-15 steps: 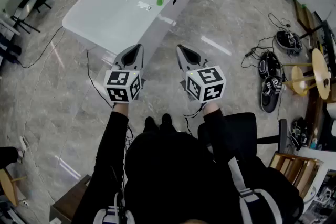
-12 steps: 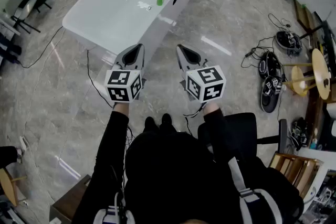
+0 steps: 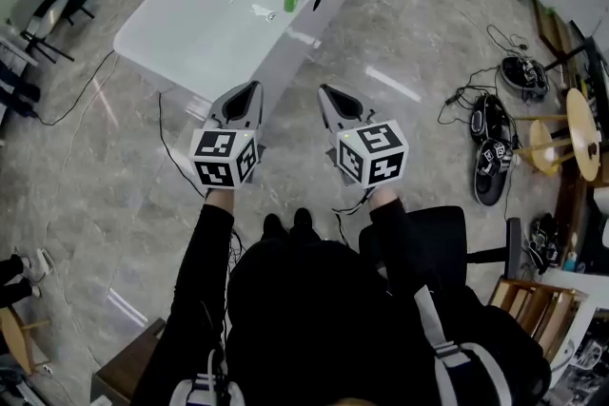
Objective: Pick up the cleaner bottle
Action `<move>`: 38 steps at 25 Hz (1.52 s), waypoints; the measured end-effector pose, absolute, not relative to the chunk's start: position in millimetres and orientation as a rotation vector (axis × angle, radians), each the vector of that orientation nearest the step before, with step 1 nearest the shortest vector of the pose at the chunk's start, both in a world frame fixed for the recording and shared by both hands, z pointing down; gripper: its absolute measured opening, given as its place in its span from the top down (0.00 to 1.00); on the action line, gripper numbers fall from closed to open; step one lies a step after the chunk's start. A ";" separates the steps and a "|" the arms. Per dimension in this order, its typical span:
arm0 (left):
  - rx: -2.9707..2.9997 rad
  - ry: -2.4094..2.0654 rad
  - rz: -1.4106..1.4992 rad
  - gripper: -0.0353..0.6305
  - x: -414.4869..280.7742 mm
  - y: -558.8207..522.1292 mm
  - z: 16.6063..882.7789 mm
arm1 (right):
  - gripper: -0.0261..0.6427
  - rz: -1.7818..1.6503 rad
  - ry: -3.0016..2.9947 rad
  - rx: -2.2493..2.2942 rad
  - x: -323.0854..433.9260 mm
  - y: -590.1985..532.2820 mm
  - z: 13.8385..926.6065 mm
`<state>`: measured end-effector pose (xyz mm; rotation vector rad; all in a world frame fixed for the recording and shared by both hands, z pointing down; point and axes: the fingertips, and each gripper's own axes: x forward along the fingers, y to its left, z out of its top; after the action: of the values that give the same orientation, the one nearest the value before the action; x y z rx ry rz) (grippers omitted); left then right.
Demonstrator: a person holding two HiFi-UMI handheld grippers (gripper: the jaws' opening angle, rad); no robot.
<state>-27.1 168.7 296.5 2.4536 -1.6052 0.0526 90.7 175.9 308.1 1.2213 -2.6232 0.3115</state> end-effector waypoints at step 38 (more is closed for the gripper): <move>2.421 -1.589 0.099 0.93 -38.2 22.6 323.3 | 0.96 0.510 -2.503 1.288 92.2 41.6 350.7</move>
<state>-38.2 22.6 323.3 2.4212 -1.5893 0.0987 92.2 41.6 350.7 1.2879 -2.5031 0.5096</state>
